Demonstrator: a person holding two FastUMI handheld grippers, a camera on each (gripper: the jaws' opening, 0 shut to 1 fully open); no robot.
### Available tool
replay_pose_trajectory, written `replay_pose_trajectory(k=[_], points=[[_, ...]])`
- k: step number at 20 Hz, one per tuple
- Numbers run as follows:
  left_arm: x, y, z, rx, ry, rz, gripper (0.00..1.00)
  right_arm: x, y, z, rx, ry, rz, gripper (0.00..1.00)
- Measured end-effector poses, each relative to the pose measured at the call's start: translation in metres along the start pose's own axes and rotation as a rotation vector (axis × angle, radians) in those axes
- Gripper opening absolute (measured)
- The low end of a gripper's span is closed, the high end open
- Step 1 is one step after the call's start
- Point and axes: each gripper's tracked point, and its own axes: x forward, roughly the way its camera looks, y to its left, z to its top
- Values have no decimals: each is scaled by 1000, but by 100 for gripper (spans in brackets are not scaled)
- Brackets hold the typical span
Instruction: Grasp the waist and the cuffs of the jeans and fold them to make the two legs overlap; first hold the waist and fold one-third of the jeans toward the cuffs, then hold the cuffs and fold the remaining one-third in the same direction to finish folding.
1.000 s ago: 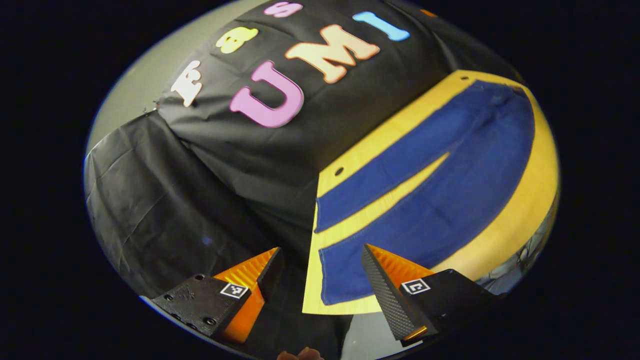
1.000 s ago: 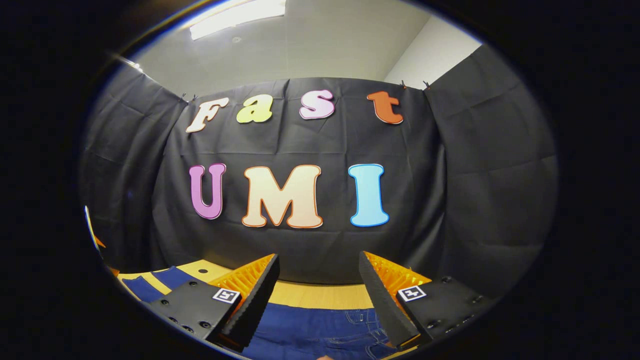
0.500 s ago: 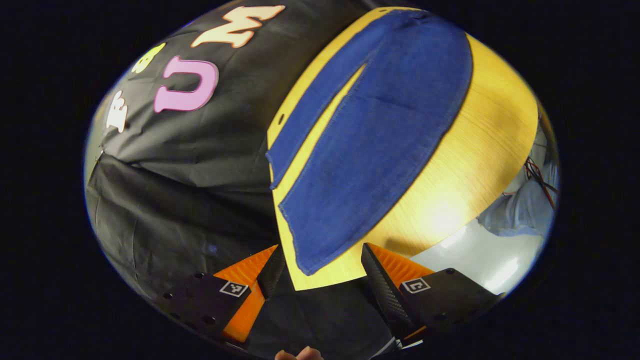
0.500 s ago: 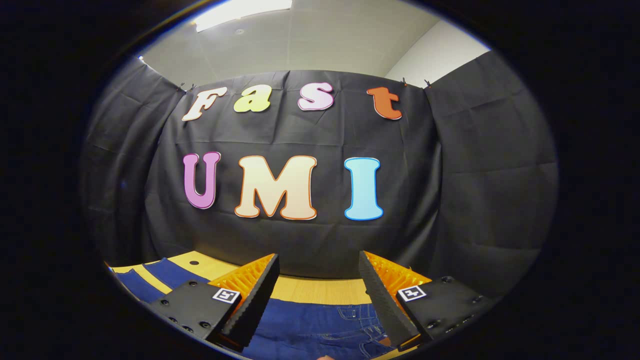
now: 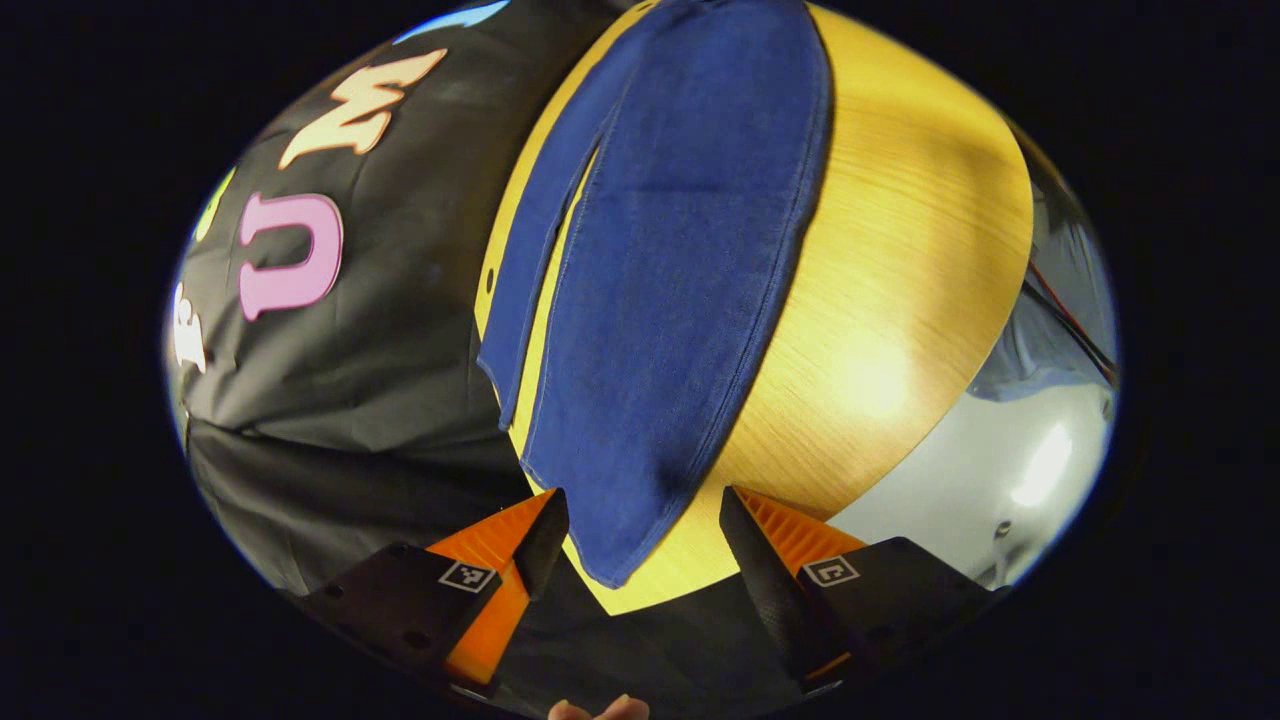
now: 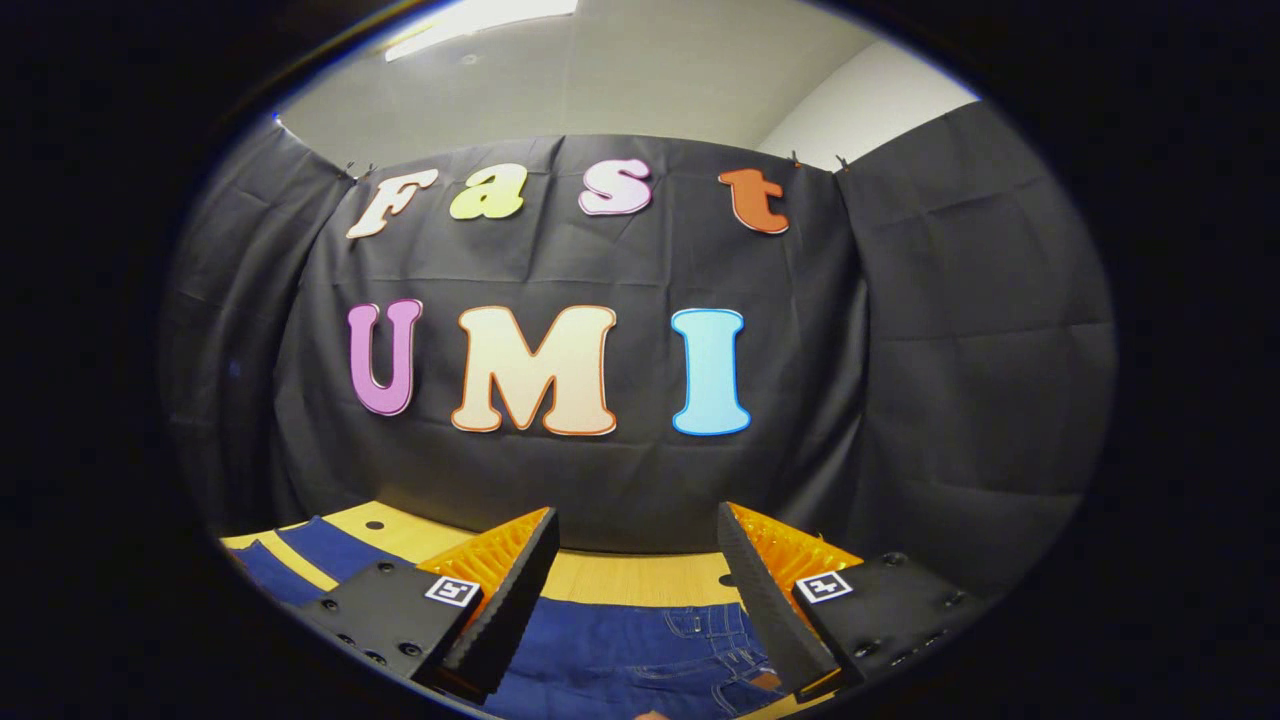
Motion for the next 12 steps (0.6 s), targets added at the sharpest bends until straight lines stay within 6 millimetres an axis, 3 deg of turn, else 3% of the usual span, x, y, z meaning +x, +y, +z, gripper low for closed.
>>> replay_pose_trajectory(k=[3,10,11,12], points=[[9,-2,2,45,-22,-19,87,3,-7,-11,-7,24,-28,98],[25,5,11,116,-50,-53,84,4,-9,-24,-2,51,-50,99],[26,1,11,120,-50,-71,82,3,-11,-24,-5,50,-52,99],[26,-3,11,123,-47,-90,71,2,-12,-24,-12,48,-56,99]])
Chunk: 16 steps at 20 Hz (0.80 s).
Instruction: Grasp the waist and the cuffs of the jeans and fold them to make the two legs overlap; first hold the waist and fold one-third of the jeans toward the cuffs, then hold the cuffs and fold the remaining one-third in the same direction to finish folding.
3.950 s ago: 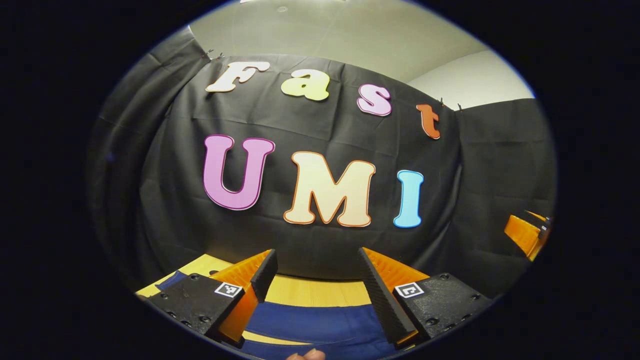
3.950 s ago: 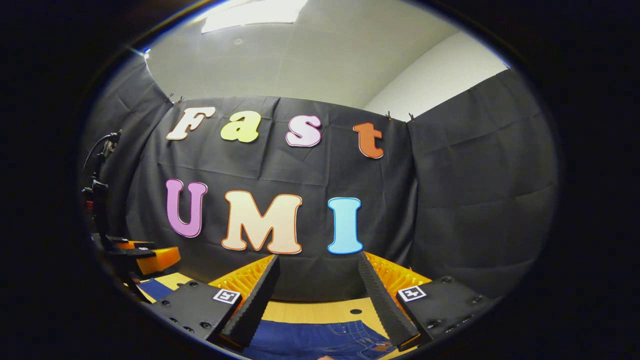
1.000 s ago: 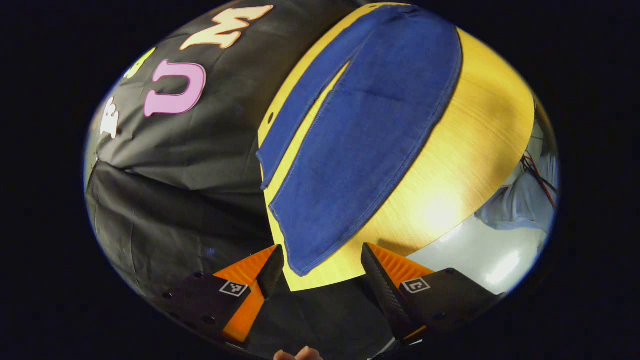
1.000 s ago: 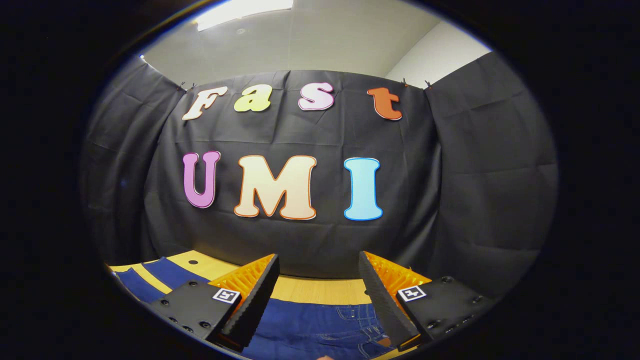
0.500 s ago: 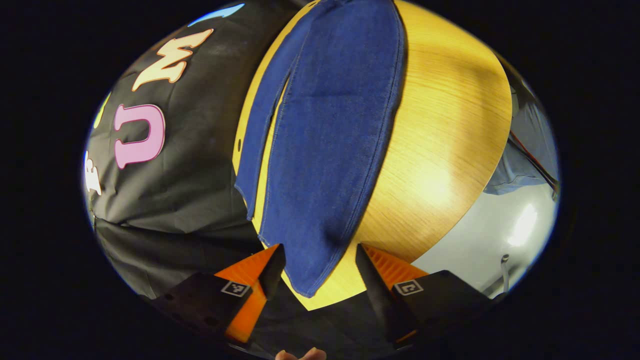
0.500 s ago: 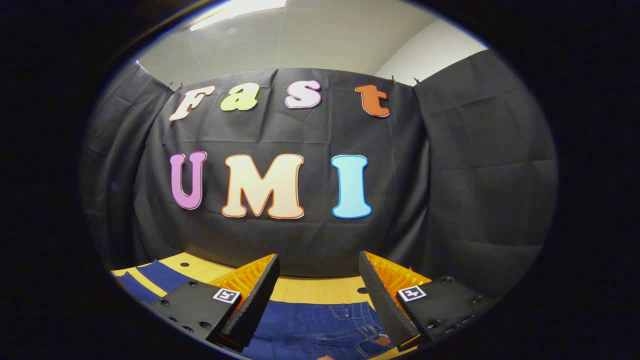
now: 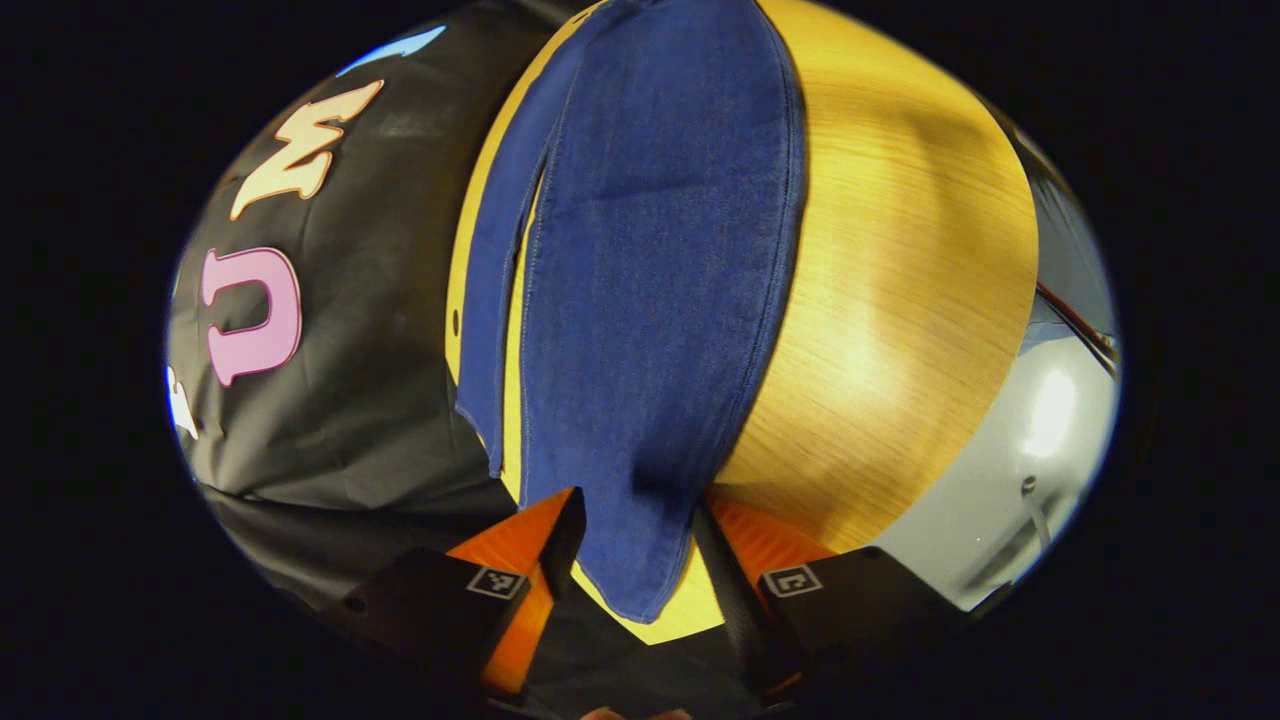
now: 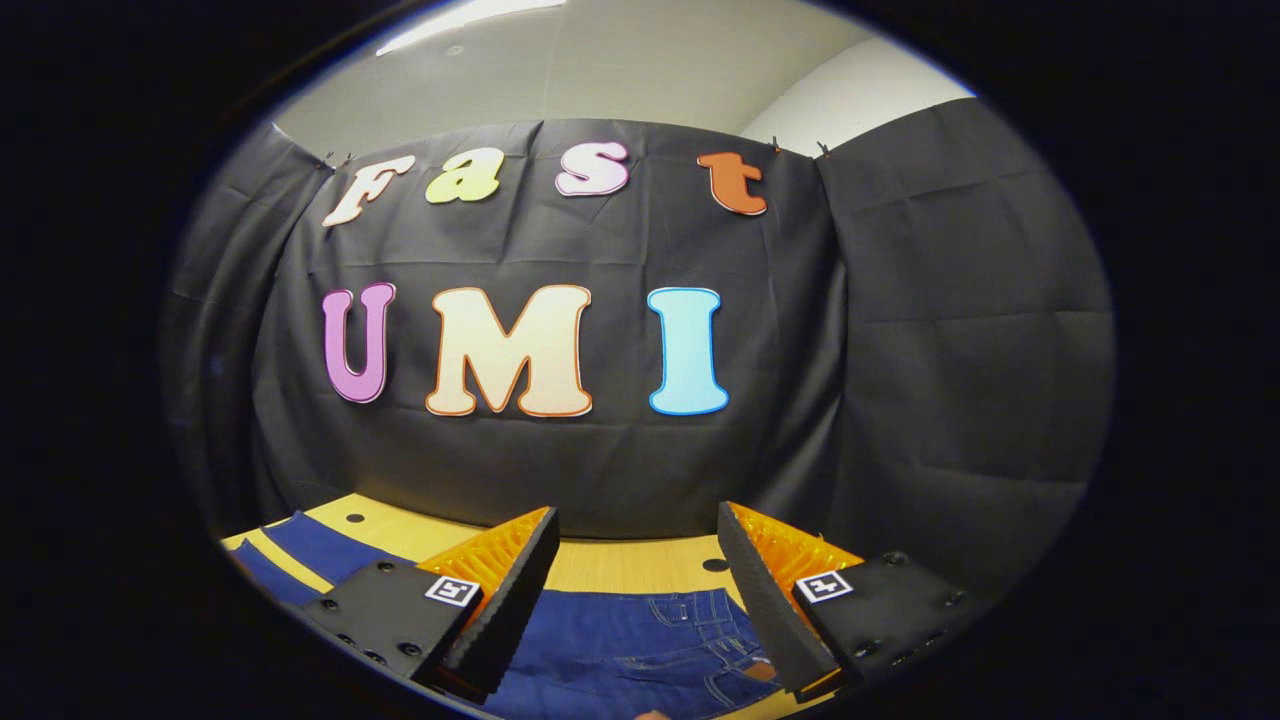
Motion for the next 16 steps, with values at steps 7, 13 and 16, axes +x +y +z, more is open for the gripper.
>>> replay_pose_trajectory(k=[7,13,16], points=[[-2,-20,0,-82,37,-90,19,-8,-19,-4,-24,4,-26,99],[-1,-20,1,-68,55,-42,0,-15,-28,-16,-161,7,12,97],[1,-20,2,-115,61,-63,0,-23,-24,-36,-380,7,99,100]])
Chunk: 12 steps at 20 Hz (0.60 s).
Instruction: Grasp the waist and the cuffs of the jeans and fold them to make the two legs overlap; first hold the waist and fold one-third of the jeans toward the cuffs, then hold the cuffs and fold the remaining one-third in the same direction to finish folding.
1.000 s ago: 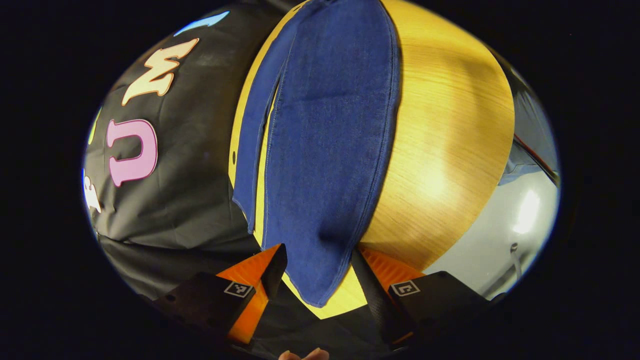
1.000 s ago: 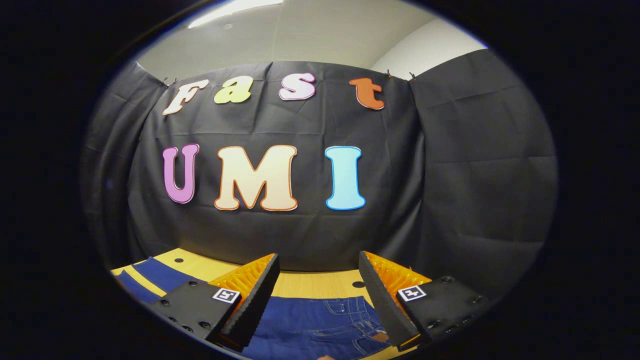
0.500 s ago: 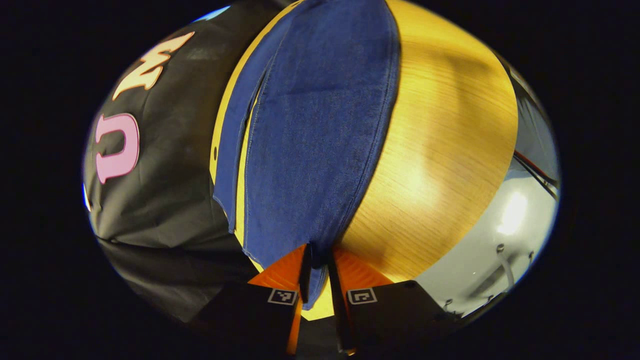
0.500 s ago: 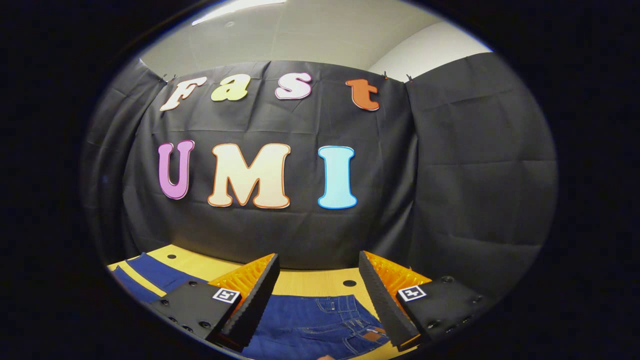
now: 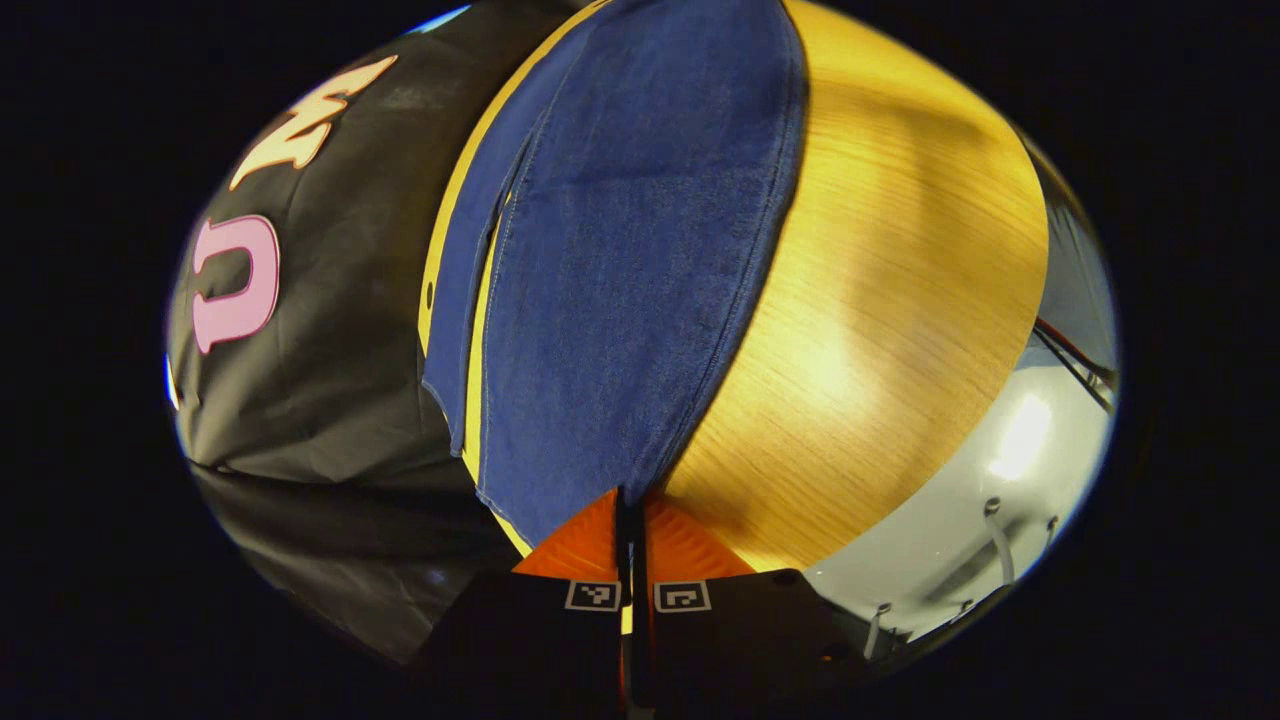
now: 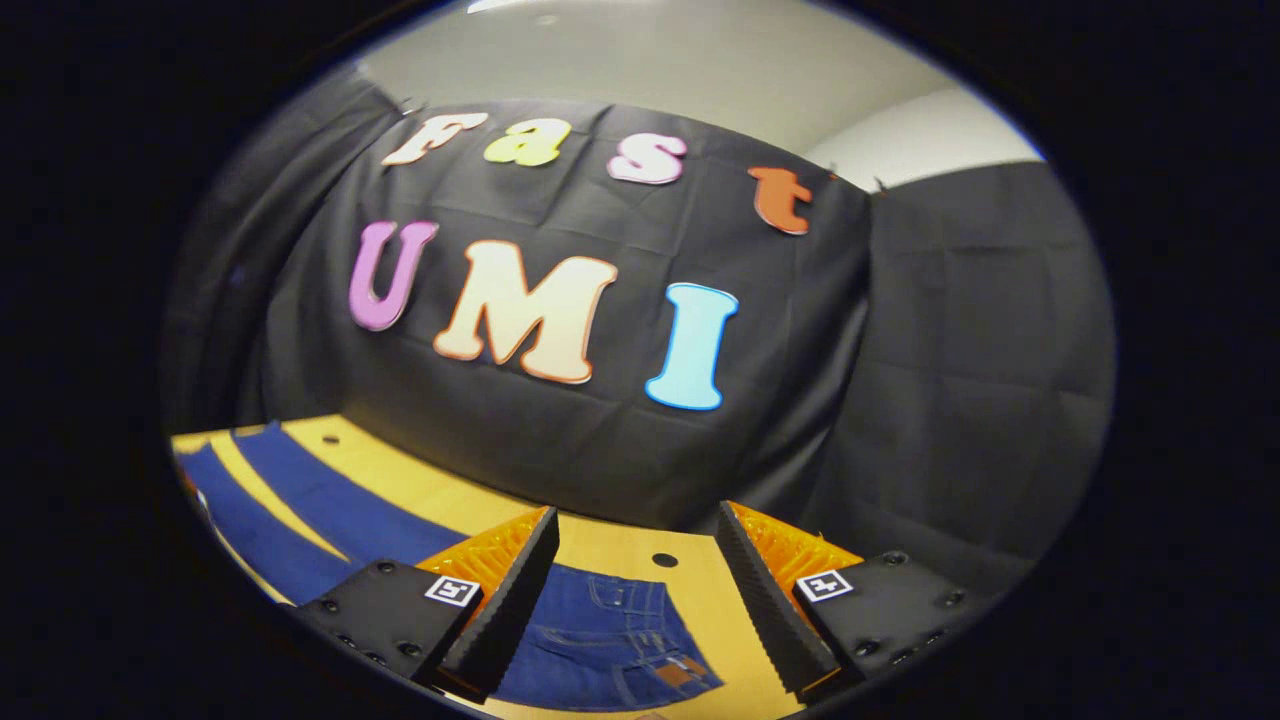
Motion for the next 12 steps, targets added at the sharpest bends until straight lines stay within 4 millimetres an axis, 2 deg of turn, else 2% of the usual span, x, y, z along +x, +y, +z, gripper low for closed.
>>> replay_pose_trajectory(k=[2,5,7,9,12], points=[[0,1,0,-13,17,-2,0,-9,1,-21,-158,17,33,99],[0,0,1,-28,14,6,0,-21,6,-63,-335,59,85,98],[1,1,2,-13,14,17,0,-35,9,-85,-456,55,100,98],[-1,2,3,7,15,34,0,-50,25,-114,-594,55,155,98],[2,3,3,28,14,51,0,-78,64,-166,-788,72,312,100]])
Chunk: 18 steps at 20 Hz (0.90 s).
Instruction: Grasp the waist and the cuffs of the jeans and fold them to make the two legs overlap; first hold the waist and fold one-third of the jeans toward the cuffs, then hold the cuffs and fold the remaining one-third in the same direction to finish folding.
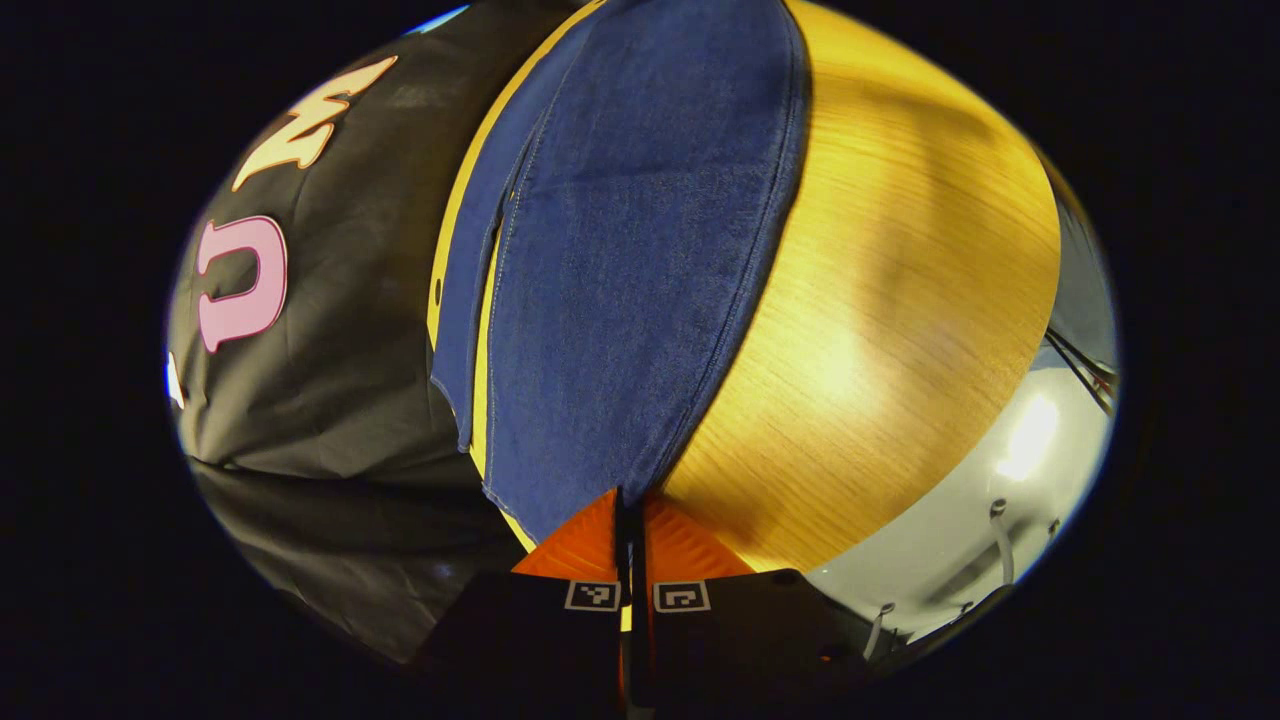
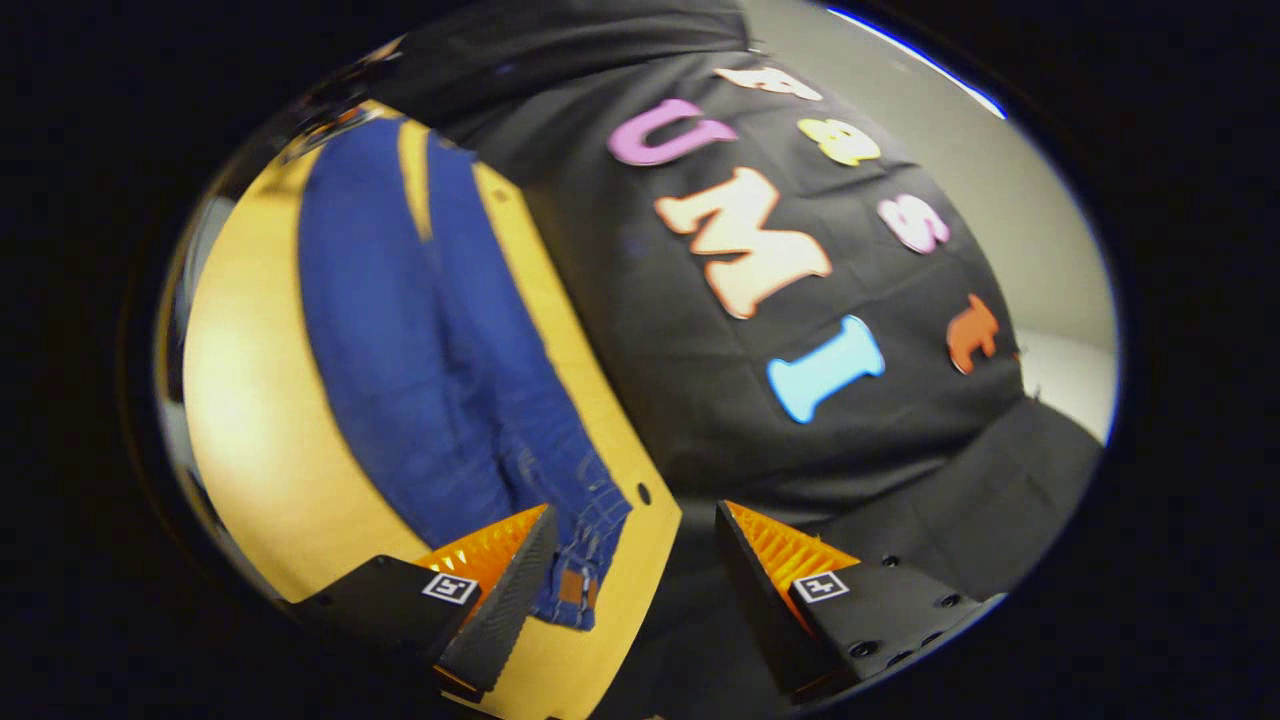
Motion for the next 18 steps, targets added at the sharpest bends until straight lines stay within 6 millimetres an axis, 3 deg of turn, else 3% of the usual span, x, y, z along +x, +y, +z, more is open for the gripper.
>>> replay_pose_trajectory(k=[2,6,9,14,18], points=[[2,1,-1,-3,-2,5,0,1,34,-13,-85,9,91,100],[0,0,0,-2,-2,18,0,9,77,-48,-101,87,232,98],[-1,1,0,1,-2,28,0,21,86,-67,-103,162,256,100],[0,0,0,10,1,31,0,42,99,-73,-197,174,273,96],[0,1,0,3,1,36,0,62,103,-80,-185,200,283,83]])
